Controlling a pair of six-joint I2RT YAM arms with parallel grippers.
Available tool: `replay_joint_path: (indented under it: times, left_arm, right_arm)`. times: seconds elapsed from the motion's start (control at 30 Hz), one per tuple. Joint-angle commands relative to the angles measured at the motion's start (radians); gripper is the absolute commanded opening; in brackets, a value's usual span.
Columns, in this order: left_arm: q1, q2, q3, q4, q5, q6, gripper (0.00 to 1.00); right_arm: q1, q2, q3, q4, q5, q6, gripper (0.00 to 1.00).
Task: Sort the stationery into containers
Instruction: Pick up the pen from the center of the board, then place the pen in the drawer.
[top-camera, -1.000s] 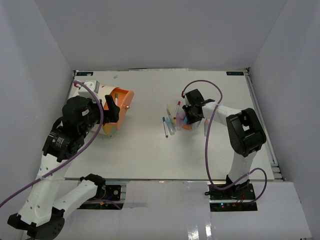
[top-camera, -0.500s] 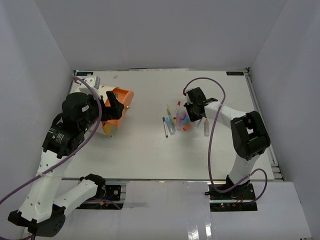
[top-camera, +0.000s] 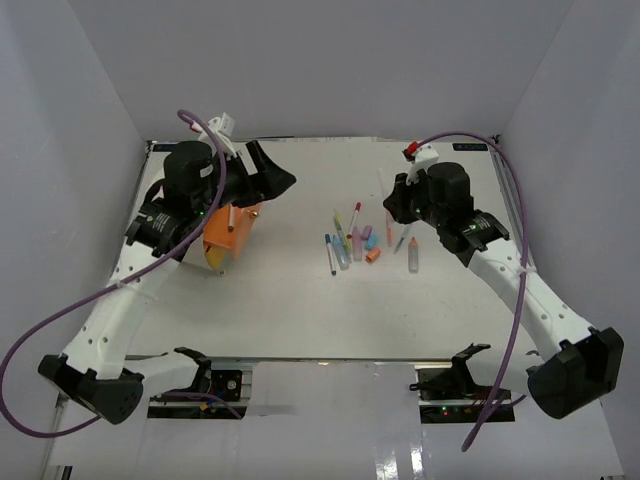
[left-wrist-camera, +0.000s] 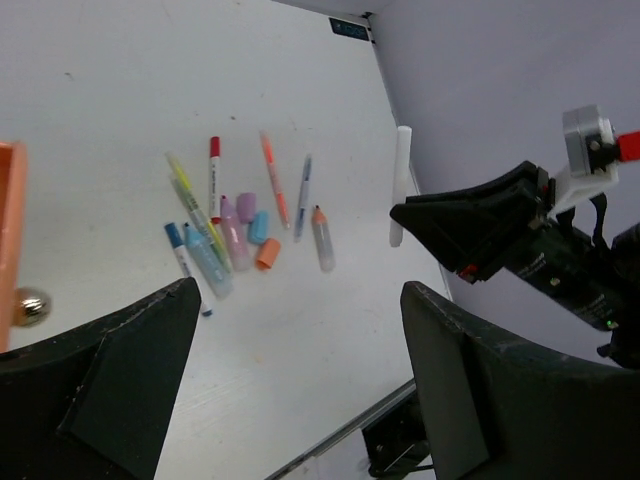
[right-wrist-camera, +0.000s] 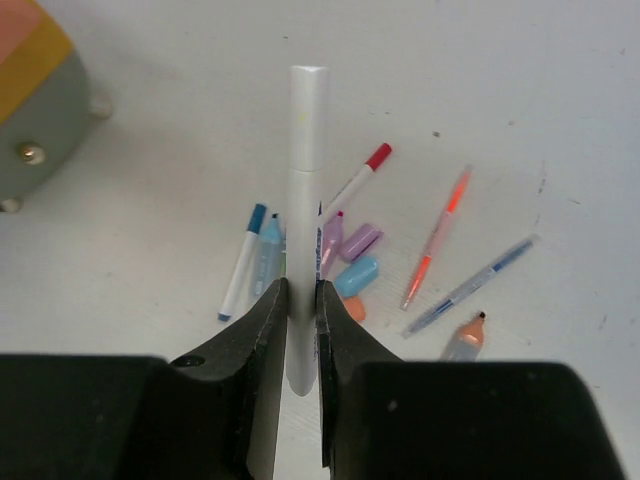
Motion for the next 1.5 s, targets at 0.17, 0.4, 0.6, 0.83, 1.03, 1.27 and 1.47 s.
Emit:
replay_joint_path:
  times: [0.17,0.4,0.6,0.83,1.03,1.27,1.47]
  left_arm:
    - [-0.302,0.21,0.091,0.231,-0.219,-0.094,0.91]
    - [-0.408,0.349,0.13,0.348,-0.343,-0.092,0.86]
    - [-0.448,0.429,0.148,0.373,-0.37,-0.082,0.72]
    - [-0.469,0.442,0.13,0.377,-0.376,-0.089,0.53]
    - [-0.477,0.426,0.088,0.383,-0.397,-0.105,0.37]
    - [-0.477,0.396,0.064,0.383,-0.428,-0.08,0.11]
    - [-0.477,0.342,0.041,0.37,-0.5,0.004,0.08]
  right_arm:
    - [-0.002,-0.182,-0.142,0.212,-0.27,0.166,0.15]
    - [-0.002,-0.229,-0.213,0.284,-0.35,0.232,0.15]
    - [-0.002,-0.24,-0.256,0.328,-0.37,0.25,0.16]
    - [-0.002,-0.242,-0.27,0.348,-0.358,0.254,0.16]
    - [-0.001,-0.228,-0.276,0.371,-0.371,0.267,0.16]
    - [-0.001,-0.214,-0.28,0.387,-0.378,0.27,0.22]
    - [-0.002,-0.222,-0.293,0.361,-0.382,0.26,0.56]
